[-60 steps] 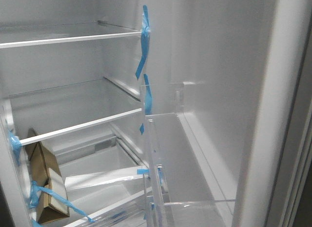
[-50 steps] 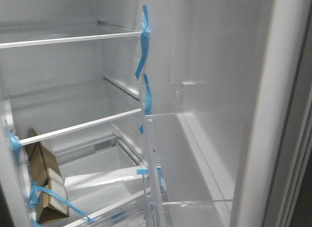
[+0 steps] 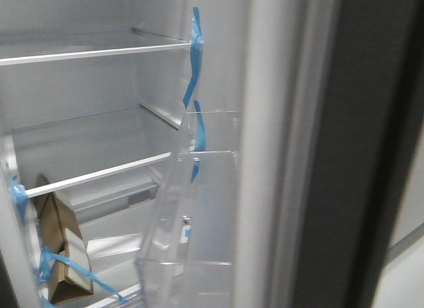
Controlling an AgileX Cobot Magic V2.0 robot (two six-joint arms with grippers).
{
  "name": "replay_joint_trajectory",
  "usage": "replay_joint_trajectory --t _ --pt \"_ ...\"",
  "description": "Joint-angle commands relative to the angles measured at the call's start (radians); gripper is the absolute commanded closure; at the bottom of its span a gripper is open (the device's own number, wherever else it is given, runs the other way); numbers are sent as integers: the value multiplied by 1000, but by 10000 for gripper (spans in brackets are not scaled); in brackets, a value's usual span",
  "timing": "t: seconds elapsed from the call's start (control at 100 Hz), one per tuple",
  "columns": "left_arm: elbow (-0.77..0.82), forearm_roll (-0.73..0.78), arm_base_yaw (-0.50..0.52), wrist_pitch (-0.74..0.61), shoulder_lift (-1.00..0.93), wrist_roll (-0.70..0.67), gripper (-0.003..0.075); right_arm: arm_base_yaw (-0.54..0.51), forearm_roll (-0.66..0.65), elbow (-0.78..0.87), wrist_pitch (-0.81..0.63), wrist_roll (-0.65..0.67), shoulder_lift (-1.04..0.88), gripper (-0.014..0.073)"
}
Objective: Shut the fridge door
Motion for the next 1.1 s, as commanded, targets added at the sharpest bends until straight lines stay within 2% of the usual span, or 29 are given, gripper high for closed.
replay_joint_trajectory --t 0.0,0.17,0.38,0.7,0.86,1.09 --pt "40 -6 -4 -83 -23 -2 740 75 8 -64 -50 -21 20 665" --pt "40 -6 -4 -83 -23 -2 740 213 -74 -135 -147 -21 99 665" --pt "40 -6 -4 -83 -23 -2 740 342 -193 -255 -201 -21 222 665" --pt "40 -6 -4 -83 -23 -2 740 499 -412 -447 -302 -21 422 665" --pt "40 -6 -4 -83 -23 -2 740 552 -570 -557 -361 -21 545 665" --pt "40 -6 -4 -83 -23 -2 740 558 -764 -740 -384 33 722 665"
